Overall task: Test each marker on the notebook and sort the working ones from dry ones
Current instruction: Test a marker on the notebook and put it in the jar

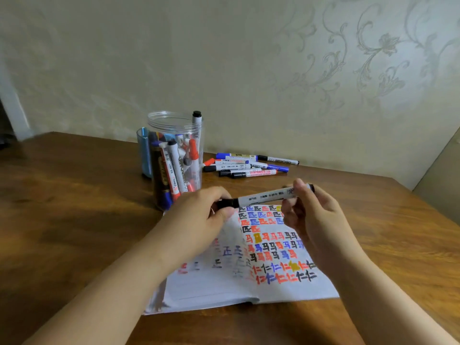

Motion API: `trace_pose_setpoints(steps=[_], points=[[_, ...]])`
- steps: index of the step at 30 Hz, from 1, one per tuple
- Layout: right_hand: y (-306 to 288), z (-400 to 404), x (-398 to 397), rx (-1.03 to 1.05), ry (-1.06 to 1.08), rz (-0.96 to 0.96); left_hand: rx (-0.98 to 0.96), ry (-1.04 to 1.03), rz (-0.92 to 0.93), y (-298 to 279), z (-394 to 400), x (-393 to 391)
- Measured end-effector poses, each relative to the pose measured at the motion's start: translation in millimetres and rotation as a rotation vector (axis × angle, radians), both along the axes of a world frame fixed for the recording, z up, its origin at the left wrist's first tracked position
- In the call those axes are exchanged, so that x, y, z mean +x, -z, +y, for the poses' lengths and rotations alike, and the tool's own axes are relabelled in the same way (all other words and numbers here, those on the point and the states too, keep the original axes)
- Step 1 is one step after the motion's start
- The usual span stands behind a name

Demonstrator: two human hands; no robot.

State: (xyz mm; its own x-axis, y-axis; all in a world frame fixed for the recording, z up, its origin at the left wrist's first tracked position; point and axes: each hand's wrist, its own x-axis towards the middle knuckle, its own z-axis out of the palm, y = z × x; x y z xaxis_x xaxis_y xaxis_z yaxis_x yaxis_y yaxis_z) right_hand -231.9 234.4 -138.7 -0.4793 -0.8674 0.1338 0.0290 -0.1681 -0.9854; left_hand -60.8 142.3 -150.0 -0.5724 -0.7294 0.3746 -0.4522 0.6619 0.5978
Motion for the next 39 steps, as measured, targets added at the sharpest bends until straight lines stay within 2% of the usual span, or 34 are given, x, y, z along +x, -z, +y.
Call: trace_pose_setpoints(steps=[2, 5, 10, 13, 16, 20, 22, 25, 27, 29, 31, 34, 39], points=[[-12, -10, 8, -0.057, -0.017, 0.140, -0.035, -0.043, 0.047, -3, -6, 16], [-43, -34, 21, -0.252, 0.022, 0.323, -0.055, -0.161, 0.098, -7, -15, 42], [-103, -83, 47, -0.453, 0.148, 0.642, -0.108, -0.232, 0.037, -11, -25, 68], [-115, -118, 59, -0.386, 0.183, 0.855, -0.094, -0.226, -0.004, -11, -26, 74], [-110, -148, 66, -0.164, 0.189, 1.140, -0.076, -0.234, -0.011, -9, -27, 79], [-97, -160, 73, 0.092, 0.072, 1.472, -0.045, -0.224, -0.028, -3, -27, 84], [-92, -160, 73, 0.172, 0.022, 1.478, -0.043, -0.216, -0.029, -1, -28, 84], [-86, -161, 68, 0.247, -0.063, 1.330, -0.033, -0.195, -0.039, 1, -28, 80], [-80, -161, 60, 0.177, -0.049, 1.259, -0.020, -0.157, -0.043, 1, -28, 74], [-76, -157, 46, 0.026, 0.022, 1.110, 0.003, -0.109, -0.042, 1, -27, 63], [-70, -150, 25, -0.040, 0.106, 0.986, 0.019, -0.069, -0.028, 0, -28, 49], [-49, -138, -13, 0.125, 0.166, 1.064, -0.005, -0.014, -0.013, 3, -32, 22], [1, -132, -61, 0.461, 0.091, 1.256, -0.086, 0.005, -0.003, 18, -46, -22]])
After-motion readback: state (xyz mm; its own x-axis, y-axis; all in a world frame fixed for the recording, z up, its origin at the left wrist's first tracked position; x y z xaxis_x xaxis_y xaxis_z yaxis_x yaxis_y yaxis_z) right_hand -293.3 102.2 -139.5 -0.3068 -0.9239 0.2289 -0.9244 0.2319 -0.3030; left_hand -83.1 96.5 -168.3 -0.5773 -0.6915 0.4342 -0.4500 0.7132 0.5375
